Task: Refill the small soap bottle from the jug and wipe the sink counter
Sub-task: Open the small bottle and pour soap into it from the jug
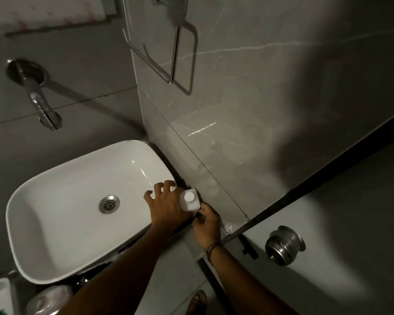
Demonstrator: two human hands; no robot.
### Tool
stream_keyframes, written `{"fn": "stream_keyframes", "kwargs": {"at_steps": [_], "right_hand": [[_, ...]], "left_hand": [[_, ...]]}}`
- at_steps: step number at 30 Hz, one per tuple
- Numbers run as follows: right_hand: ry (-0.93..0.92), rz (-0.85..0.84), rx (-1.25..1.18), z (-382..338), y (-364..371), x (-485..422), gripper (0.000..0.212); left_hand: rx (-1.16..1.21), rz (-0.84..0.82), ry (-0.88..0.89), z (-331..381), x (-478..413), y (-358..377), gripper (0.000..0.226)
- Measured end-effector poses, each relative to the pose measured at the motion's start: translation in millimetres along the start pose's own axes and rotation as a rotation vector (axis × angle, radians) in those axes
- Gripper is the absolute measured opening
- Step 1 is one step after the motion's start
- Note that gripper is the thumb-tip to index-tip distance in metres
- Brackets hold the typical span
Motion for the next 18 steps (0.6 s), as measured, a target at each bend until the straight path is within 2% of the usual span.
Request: {"fn": "stream_keyframes", "kwargs": {"at_steps": [3, 5, 7, 9, 12, 15, 18], "right_hand": [[-0.066, -0.020, 0.078, -24.1, -20.8, 18.6, 0.043], [-0.190, 0.054, 0.171, -53.7, -45.5, 37.7, 0.040], [-0.335, 0.146, 0.252, -96.2, -69.1, 60.7, 0.031], [-0.461, 0.170, 0.341, -144.0, -80.4, 80.2, 0.018], [-0.566, 0.014, 0.565, -200.0, -62.3, 96.7, 0.035], [-0.601, -0.137, 0.856, -227.4, -31.3, 102.9, 0.050], [-0.624, -0.209, 1.044, -242.6, -9.3, 111.2, 0.048]], "left_hand": [[0.203, 0.082, 0.016, 2.1, 19.3, -21.4, 0.081], [0.491, 0.168, 0.052, 1.5, 41.2, -40.1, 0.074], [0.771, 0.210, 0.093, -1.2, 65.0, -55.9, 0.066], [0.918, 0.234, 0.123, -4.1, 82.4, -66.8, 0.068], [0.999, 0.309, 0.143, -15.1, 103.3, -84.9, 0.073], [0.949, 0.359, 0.129, -26.6, 118.9, -102.5, 0.073], [0.895, 0.351, 0.085, -38.4, 127.9, -120.2, 0.071]]}}
Point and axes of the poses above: each hand's wrist, its own x-axis away from the middle knuckle, its own y-axis out of the palm, z = x × y, the point moved 10 cm from there along -x, towards the middle knuckle, and after that the axes turned 4 degrees about x, right-handed, at the moved point
